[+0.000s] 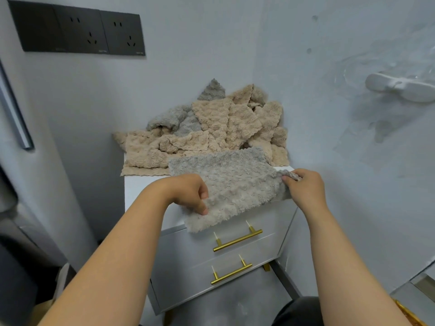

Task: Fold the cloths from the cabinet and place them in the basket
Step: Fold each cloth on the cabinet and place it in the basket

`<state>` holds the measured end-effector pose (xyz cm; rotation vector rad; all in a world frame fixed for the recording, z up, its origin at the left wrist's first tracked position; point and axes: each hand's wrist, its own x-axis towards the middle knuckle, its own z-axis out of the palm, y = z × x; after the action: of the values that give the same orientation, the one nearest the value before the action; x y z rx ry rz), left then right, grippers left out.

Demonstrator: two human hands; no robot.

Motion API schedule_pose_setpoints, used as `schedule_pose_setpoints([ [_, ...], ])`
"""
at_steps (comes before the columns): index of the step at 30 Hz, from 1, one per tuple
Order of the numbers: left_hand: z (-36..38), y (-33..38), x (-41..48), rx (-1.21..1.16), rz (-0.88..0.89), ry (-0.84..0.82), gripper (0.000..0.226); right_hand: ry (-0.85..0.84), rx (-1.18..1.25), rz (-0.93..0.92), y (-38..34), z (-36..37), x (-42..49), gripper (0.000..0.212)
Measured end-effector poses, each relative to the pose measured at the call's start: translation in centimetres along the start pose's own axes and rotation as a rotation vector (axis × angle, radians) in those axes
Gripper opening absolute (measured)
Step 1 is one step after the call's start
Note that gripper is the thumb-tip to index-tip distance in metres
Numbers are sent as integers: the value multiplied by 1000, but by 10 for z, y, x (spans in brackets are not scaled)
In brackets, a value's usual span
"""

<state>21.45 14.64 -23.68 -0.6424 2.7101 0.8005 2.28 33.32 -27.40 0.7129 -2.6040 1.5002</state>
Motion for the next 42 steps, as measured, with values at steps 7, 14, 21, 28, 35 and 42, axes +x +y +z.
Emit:
schedule_pose_setpoints([
  [7, -12, -16, -8, -574, 35, 52, 8, -71, -149, 103, 1, -15, 7, 35],
  [14, -13, -31, 28, -781, -127, 612, 36, -24, -220, 50, -11, 4, 25, 32],
  [21, -17, -25, 70, -476, -185, 942, 30, 90, -218, 5, -21, 34, 58, 13],
  [28, -5, -29, 90, 149, -134, 1073, 26, 116, -395, 36, 1, 62, 67, 18],
  [35, -5, -4, 90, 224, 294, 533, 35, 70, -461, 167, 0, 37, 67, 23],
  [42, 26, -5, 95, 407, 171, 183, 56, -124, -613, 337, 6, 2, 55, 32],
])
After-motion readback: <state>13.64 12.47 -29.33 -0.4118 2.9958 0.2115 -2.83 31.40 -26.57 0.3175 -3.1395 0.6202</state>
